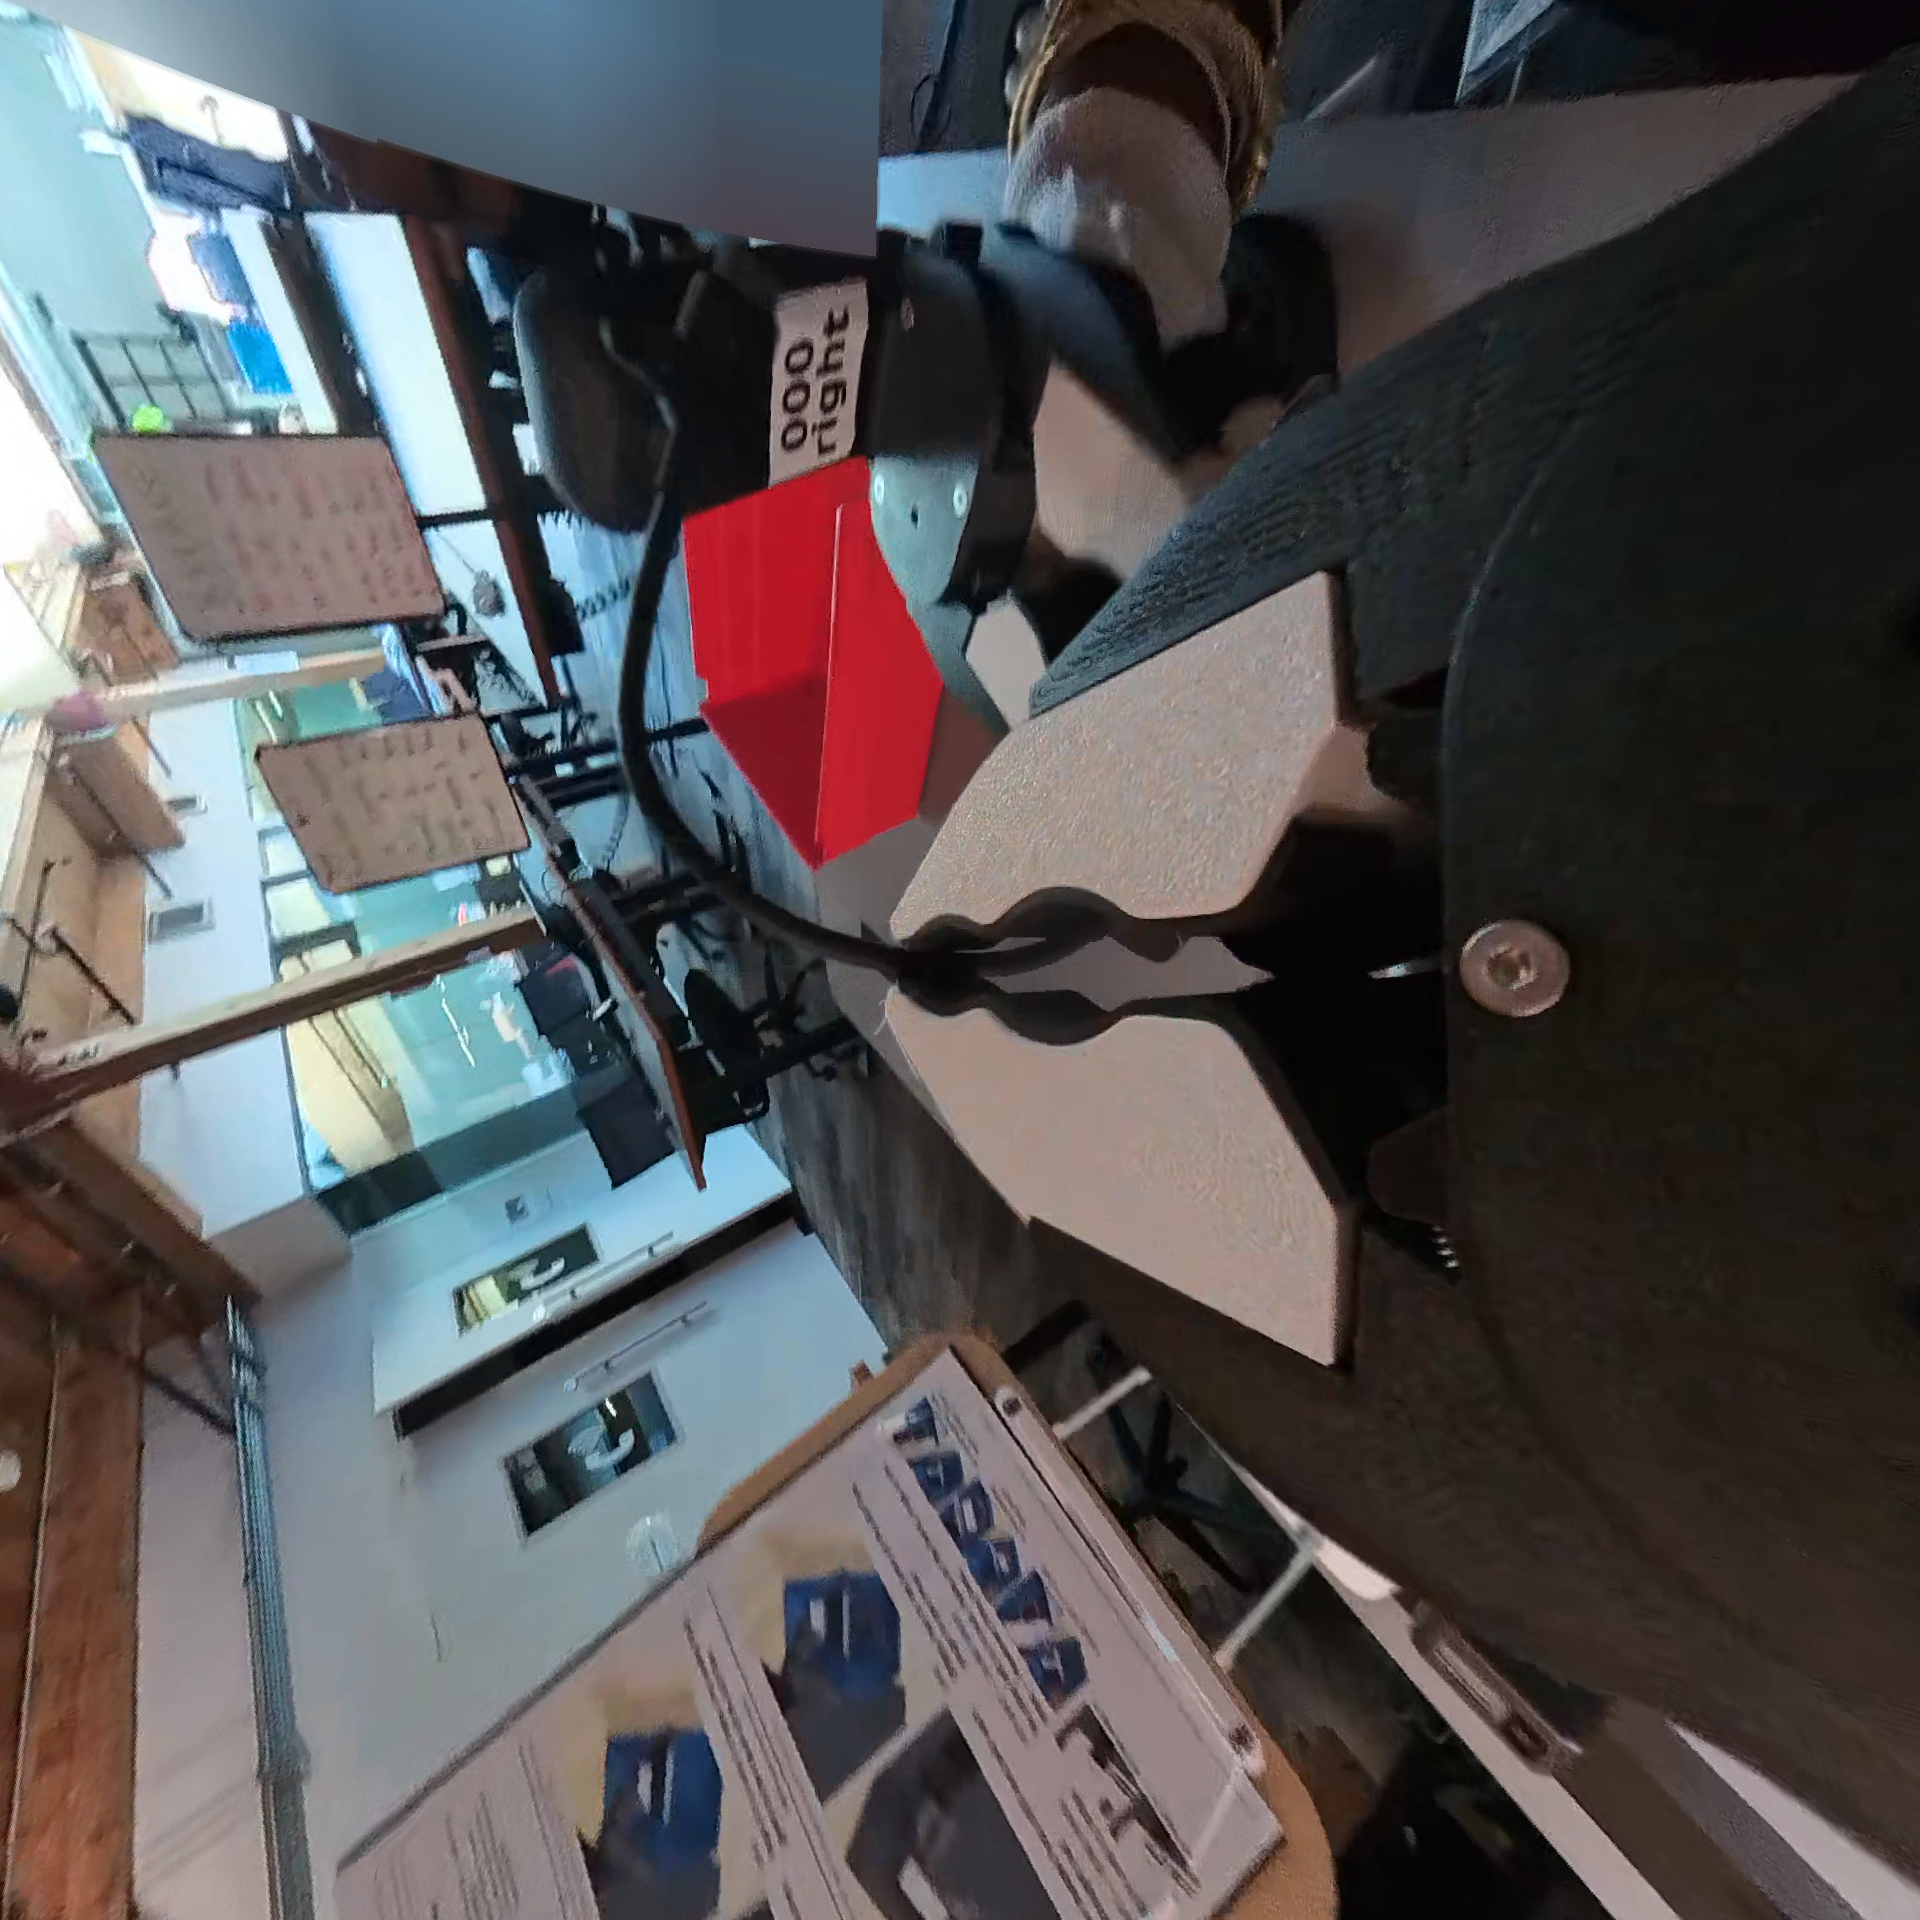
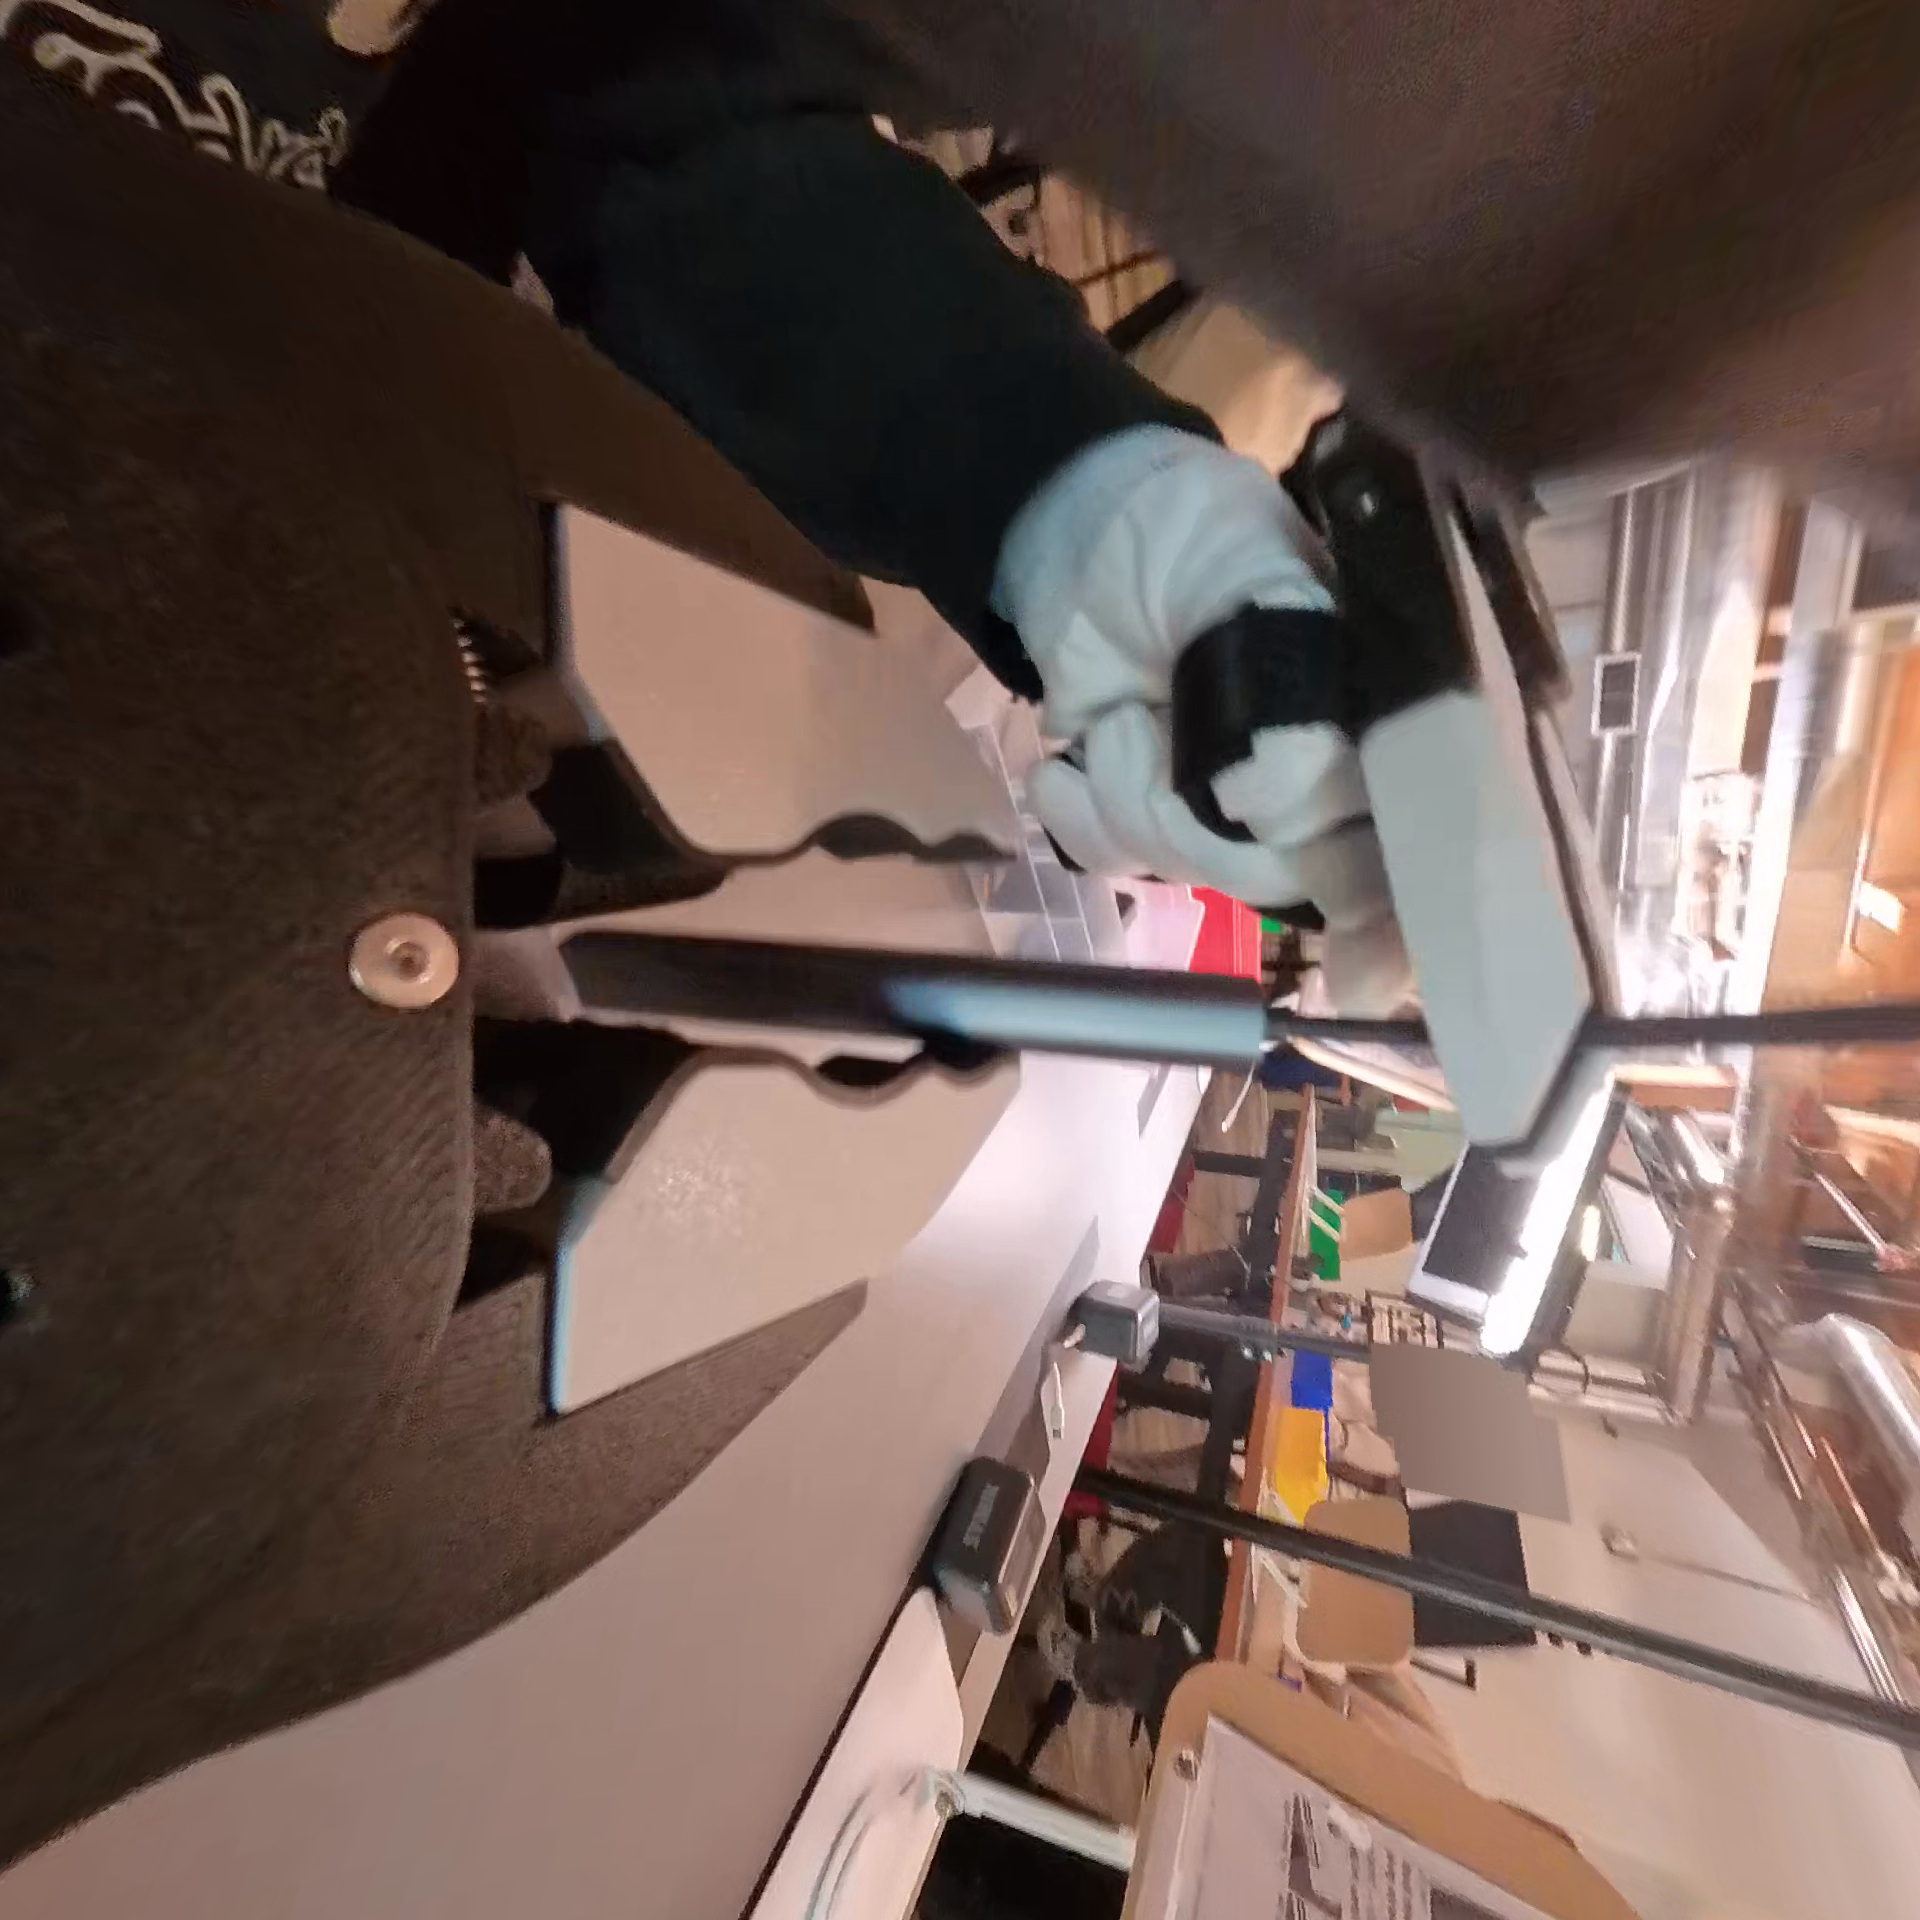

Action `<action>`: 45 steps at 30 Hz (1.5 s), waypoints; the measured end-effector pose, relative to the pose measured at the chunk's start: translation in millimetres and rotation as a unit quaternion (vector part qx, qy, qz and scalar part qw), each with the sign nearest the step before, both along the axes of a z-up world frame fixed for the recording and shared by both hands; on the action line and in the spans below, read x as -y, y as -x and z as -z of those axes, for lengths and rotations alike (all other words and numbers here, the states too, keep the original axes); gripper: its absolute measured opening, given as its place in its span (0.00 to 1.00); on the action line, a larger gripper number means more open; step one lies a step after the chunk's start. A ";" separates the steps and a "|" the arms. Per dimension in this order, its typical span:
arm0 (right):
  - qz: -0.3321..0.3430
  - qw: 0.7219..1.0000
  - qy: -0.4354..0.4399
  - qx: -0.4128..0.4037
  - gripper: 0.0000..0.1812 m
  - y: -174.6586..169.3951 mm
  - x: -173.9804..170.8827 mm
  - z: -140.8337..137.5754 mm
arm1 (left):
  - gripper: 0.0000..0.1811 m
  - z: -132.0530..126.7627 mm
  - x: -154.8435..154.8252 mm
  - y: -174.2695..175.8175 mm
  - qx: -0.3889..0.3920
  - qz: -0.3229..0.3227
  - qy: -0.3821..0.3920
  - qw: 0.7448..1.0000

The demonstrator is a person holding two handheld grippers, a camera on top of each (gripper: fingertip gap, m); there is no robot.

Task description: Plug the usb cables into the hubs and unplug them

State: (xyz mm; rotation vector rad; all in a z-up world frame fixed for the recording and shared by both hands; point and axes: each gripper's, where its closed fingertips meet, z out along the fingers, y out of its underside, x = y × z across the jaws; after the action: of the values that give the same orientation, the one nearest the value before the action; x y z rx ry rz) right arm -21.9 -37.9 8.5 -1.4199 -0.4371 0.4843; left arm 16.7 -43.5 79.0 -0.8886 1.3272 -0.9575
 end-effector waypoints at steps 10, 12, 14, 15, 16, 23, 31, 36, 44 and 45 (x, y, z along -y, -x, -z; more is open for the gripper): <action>-0.160 0.960 -0.095 -0.208 0.08 -21.8 44.1 -56.7 | 0.28 30.6 42.4 8.3 -0.006 0.166 0.168 0.972; -0.178 0.949 -0.116 -0.232 0.09 -23.7 50.6 -63.3 | 0.28 53.4 60.1 3.7 -0.047 0.201 0.197 0.958; -0.195 0.945 -0.122 -0.232 0.09 -19.4 54.8 -64.2 | 0.19 59.8 72.8 0.5 -0.047 0.218 0.198 0.955; -0.200 0.946 -0.120 -0.224 0.09 -16.6 55.7 -63.4 | 0.12 56.5 73.5 1.0 -0.029 0.216 0.191 0.957; -0.208 0.947 -0.121 -0.213 0.09 -13.8 58.1 -63.4 | 0.10 53.8 73.2 2.8 -0.017 0.216 0.179 0.960; -0.118 0.988 -0.089 0.050 0.21 -46.0 64.9 -35.6 | 0.09 34.7 37.5 32.8 0.030 0.088 -0.023 0.995; 0.187 0.945 -0.138 0.232 0.27 -152.6 96.9 -62.4 | 0.09 46.2 -3.9 44.1 -0.075 -0.105 -0.291 0.948; 0.121 0.897 -0.218 0.364 0.25 -83.2 103.0 -60.8 | 0.09 60.4 -0.2 29.7 -0.120 -0.117 -0.351 0.921; 0.088 0.858 -0.168 0.477 0.25 -58.4 58.3 -4.5 | 0.09 73.4 23.1 27.2 -0.129 -0.047 -0.366 0.920; 0.088 0.854 -0.164 0.485 0.26 -58.5 55.2 0.2 | 0.09 74.5 27.7 28.4 -0.126 -0.030 -0.363 0.923</action>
State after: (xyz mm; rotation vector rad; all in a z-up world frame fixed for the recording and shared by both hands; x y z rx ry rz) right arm 36.7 -93.1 8.3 -1.2642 -1.1254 -0.5002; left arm -11.7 -71.1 4.4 -0.4715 1.6974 -0.2458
